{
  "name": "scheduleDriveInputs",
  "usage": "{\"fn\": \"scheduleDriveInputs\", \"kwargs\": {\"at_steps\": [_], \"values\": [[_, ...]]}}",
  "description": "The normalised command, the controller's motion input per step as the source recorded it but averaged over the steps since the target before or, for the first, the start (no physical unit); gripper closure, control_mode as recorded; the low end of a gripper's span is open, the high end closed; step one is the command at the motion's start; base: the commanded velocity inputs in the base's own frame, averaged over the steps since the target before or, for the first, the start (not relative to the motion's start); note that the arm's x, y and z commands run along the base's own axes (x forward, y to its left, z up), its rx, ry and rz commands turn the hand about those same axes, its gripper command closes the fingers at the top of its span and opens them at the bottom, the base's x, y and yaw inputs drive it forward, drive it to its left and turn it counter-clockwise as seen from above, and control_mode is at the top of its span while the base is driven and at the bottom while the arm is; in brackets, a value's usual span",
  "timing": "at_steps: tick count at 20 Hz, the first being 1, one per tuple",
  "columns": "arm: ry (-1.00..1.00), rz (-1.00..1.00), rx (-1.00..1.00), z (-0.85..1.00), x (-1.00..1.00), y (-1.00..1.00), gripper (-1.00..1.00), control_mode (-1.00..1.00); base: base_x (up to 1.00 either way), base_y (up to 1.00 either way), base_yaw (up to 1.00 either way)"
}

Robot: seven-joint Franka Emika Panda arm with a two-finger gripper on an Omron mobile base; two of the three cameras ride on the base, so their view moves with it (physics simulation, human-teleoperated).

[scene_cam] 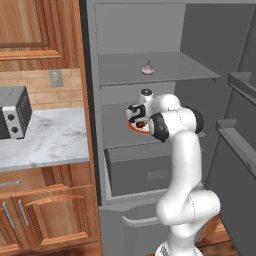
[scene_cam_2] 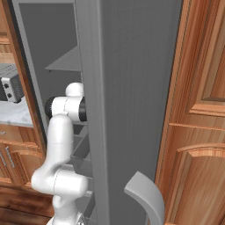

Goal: Transport the chicken drumstick from the fridge to the microwave and turn on the microwave.

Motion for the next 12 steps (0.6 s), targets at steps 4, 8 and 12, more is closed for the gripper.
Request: {"fn": "scheduleDriveInputs", "kwargs": {"at_steps": [4, 8, 12], "values": [[0.00, 0.00, 0.00, 0.00, 0.00, 0.00, 1.00, -1.00, 0.00, 0.00, 0.00], [-0.07, 0.00, 0.00, 0.00, -0.10, 0.00, 1.00, -1.00, 0.00, 0.00, 0.00], [-0.07, 0.00, 0.00, 0.00, -0.31, 0.00, 1.00, -1.00, 0.00, 0.00, 0.00]]}}
